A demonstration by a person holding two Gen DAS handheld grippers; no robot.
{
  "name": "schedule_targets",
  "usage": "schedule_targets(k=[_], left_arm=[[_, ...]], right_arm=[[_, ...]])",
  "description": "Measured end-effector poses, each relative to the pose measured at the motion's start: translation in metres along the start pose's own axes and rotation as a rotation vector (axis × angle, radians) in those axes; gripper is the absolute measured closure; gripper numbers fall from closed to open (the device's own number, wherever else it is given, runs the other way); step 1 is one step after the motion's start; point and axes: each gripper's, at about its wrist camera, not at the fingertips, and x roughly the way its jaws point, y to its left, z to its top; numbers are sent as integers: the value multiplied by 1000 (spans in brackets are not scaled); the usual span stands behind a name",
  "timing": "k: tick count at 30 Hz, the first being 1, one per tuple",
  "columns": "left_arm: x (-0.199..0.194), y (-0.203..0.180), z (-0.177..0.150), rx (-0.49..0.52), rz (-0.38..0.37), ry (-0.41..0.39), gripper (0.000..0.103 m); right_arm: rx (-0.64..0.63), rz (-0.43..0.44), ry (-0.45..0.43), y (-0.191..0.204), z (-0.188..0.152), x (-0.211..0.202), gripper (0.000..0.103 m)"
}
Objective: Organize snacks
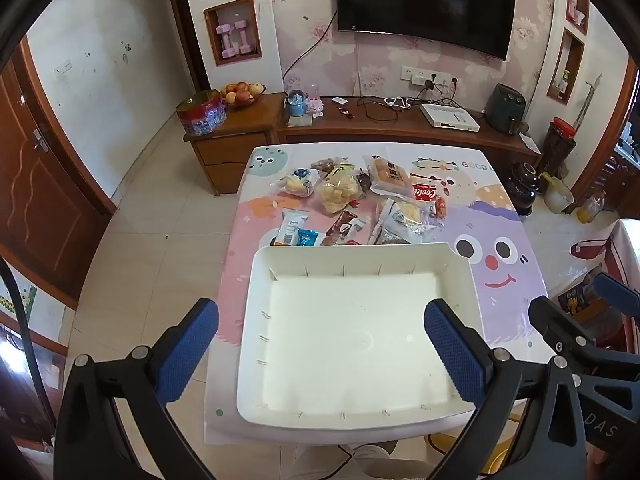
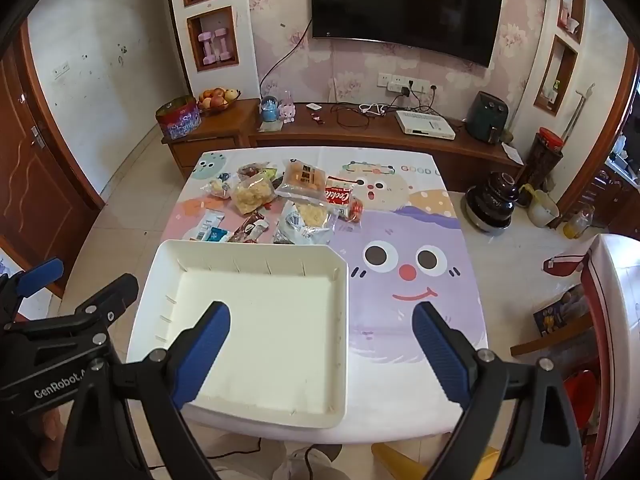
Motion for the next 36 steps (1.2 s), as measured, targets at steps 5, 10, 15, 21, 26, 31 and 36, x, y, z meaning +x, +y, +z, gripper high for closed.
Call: schedule_targets(k=[5,10,15,21,26,31,36], left_arm=[[-1,-1,0,-3,-13,6,1],[-1,-2,1,-9,-13,15,1],[0,-2,2,-10,-13,23,1],[4,-1,3,-12,-16,26,1],[7,-1,1,-13,-15,26,1],[8,0,2,-11,-17,29,1],[17,-6,0,-9,-12,29,1]], right_arm=[[-8,-14,1,4,2,0,10],[-2,-11,5,7,4,0,10],[-6,-12,7,7,6,-2,10],[-3,-15,6,7,6,-1,10],[-4,-17,5,5,7,-2,10],[-4,-14,3,3,10,-4,10],[-2,-14,-1,2,11,-5,10]])
